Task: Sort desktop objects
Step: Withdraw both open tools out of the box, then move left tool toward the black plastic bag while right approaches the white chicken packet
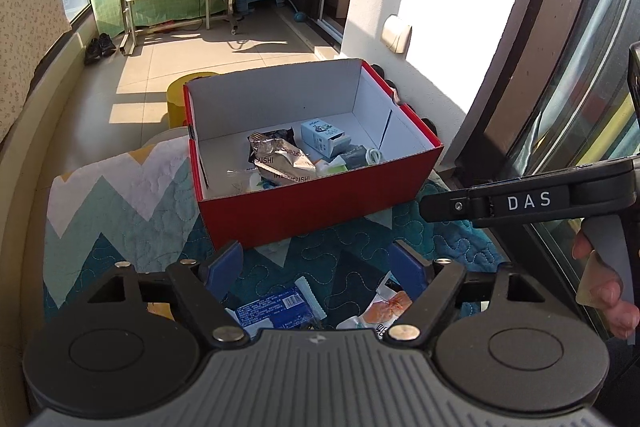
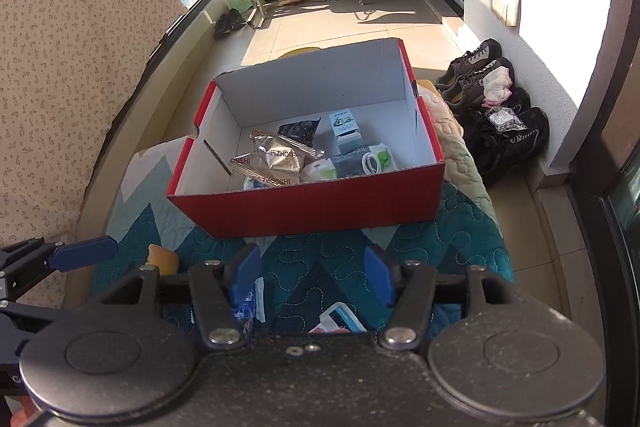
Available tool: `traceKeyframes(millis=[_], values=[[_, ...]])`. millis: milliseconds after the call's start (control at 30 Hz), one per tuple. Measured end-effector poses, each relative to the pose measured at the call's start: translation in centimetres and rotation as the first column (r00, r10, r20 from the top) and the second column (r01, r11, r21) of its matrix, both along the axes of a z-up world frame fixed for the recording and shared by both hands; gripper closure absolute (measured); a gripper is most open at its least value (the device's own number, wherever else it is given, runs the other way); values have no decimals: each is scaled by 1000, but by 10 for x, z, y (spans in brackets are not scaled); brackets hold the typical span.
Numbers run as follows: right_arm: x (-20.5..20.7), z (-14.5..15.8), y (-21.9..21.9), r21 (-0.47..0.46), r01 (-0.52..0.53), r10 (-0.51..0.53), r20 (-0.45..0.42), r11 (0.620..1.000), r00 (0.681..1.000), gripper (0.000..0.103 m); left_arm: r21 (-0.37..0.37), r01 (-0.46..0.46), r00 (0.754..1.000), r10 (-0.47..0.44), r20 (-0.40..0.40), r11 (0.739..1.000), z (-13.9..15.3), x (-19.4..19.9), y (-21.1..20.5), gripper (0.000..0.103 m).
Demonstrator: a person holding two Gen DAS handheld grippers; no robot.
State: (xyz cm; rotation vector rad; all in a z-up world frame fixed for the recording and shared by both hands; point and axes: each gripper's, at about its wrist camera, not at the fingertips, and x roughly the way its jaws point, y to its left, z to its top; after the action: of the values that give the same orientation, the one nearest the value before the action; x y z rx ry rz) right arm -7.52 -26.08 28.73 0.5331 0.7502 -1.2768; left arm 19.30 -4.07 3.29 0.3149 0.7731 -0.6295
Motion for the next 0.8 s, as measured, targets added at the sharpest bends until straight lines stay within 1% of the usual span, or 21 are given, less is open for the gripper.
traceKeyframes(millis=[67, 267, 367, 467, 733, 767, 800], values=[[-1, -6, 5, 12, 4, -4, -1, 1000, 1000, 43, -4, -7, 1000, 7, -16, 1000, -6, -5, 5, 20], [-5, -24, 15, 50, 24, -24, -1, 998, 1000, 42, 7, -12, 998, 12, -61, 1000, -24, -15, 12, 20], [-8, -33, 16, 70, 39, -40, 3, 997, 999, 41, 20, -12, 998, 13, -67, 1000, -32, -21, 14, 20], [-10, -41, 15, 87, 55, -55, 0, 995, 998, 41, 32, 3, 996, 0, -90, 999, -43, -26, 15, 20], [-17, -62, 10, 130, 110, -109, -8, 985, 994, 41, 51, -11, 990, 19, -142, 999, -68, -29, 20, 20], [-17, -64, 9, 135, 117, -117, -10, 984, 993, 41, 52, -14, 989, 21, -146, 999, -70, -29, 20, 20], [-18, -66, 7, 140, 124, -124, -12, 982, 992, 41, 52, -16, 988, 24, -150, 999, -72, -28, 21, 17]])
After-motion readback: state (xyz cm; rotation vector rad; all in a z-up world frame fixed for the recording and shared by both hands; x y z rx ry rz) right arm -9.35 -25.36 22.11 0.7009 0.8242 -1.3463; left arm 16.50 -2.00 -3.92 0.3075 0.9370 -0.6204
